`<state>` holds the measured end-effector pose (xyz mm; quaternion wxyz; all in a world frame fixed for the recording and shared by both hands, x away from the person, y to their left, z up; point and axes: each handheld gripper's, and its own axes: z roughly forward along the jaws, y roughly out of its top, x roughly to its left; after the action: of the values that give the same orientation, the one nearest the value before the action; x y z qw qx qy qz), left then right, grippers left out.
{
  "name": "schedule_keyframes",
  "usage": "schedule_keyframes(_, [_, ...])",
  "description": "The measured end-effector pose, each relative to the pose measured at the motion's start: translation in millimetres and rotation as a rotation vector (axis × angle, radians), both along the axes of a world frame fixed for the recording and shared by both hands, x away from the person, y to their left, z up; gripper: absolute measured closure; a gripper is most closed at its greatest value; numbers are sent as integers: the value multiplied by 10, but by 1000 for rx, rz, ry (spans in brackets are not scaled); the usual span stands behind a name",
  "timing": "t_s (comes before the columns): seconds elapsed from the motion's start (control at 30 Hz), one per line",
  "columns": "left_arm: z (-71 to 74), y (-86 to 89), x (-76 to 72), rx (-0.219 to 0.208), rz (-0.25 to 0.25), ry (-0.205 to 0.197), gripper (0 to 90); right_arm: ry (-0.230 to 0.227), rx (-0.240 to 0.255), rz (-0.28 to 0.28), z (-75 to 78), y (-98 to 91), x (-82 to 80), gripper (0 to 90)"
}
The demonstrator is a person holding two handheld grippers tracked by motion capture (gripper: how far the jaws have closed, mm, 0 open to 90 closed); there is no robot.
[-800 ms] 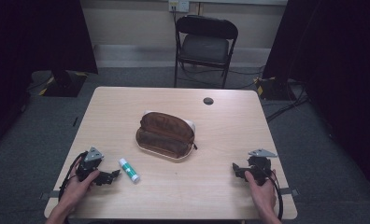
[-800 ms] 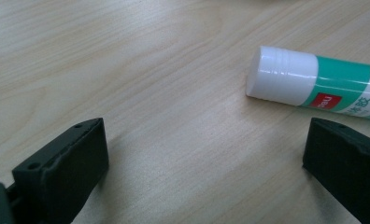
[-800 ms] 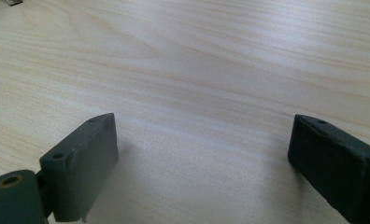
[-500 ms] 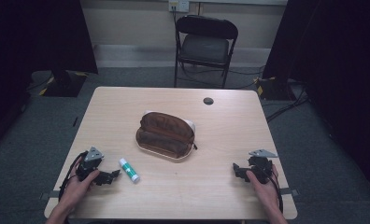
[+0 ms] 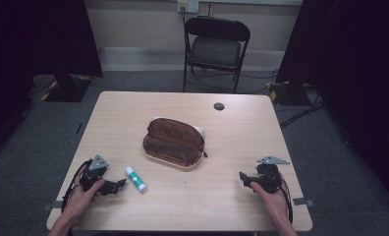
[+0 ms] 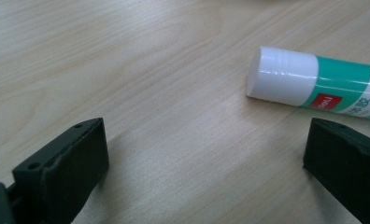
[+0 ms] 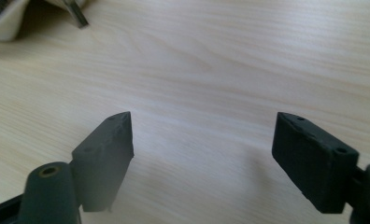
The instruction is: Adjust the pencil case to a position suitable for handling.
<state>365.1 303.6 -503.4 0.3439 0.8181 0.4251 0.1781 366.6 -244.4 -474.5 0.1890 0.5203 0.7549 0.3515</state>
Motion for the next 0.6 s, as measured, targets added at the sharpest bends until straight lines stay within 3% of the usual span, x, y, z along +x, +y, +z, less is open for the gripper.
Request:
schedule_keyframes(0.17, [0,0,0,0,0,0,0,-28,33,105,104,175,-14,312])
schedule_keyframes(0.37, [0,0,0,0,0,0,0,-2,41,229,179,384,35,422])
schedule_keyframes(0.6, [0,0,0,0,0,0,0,-11,50,344,204,686,66,507])
